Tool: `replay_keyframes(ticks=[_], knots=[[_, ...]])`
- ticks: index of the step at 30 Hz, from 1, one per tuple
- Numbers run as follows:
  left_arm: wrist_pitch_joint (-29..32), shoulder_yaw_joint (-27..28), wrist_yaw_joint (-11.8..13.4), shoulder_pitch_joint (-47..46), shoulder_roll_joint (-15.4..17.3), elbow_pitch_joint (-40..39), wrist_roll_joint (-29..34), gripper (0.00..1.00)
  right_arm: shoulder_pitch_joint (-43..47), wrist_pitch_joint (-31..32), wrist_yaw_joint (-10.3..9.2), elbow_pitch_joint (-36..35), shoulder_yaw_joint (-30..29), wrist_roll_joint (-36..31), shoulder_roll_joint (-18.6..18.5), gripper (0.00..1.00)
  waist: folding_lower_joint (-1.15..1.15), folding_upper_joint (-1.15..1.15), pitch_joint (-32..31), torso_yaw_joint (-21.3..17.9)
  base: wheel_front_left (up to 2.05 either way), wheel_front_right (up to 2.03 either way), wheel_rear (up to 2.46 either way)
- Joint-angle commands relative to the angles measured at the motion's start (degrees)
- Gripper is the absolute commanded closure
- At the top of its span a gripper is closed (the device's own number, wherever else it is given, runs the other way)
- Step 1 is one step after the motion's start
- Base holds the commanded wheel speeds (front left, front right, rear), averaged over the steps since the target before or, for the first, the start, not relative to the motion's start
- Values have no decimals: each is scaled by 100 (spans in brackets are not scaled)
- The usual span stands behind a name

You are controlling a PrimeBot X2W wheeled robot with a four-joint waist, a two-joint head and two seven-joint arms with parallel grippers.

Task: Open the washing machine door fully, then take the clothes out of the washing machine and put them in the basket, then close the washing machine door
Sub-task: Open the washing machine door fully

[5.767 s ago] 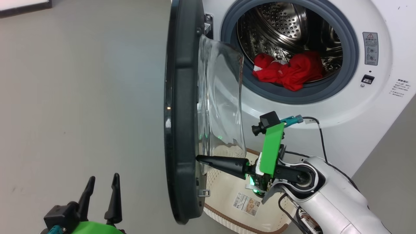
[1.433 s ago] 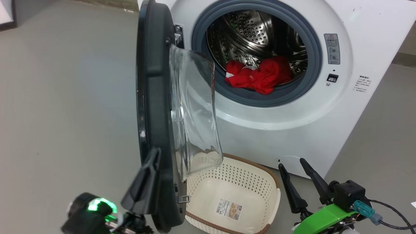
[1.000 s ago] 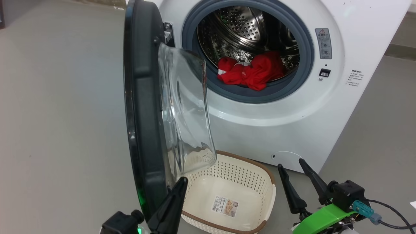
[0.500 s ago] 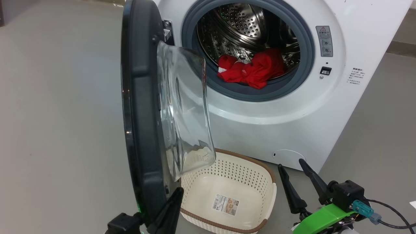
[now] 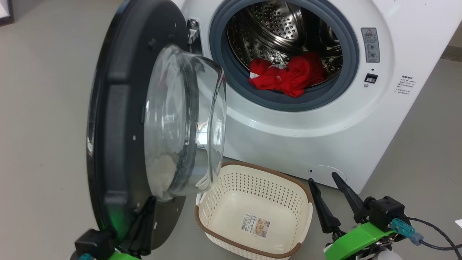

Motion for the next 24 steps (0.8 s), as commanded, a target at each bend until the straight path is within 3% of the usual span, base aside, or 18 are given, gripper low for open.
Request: replay_keyframes(ticks=[1, 9, 24], knots=[[1, 349, 122, -361, 167, -58, -38, 100, -235, -52, 42, -133, 143, 36, 5, 0, 0, 0, 15, 15, 0, 0, 0], [112, 727, 272, -630, 554, 294, -95, 100, -292, -52, 42, -146, 190, 71, 5, 0, 0, 0, 103, 7, 0, 0, 0], [207, 1236, 201, -1397, 1317, 1567, -272, 100, -379, -52, 42, -147, 200, 94, 5, 0, 0, 0, 252, 36, 0, 0, 0]])
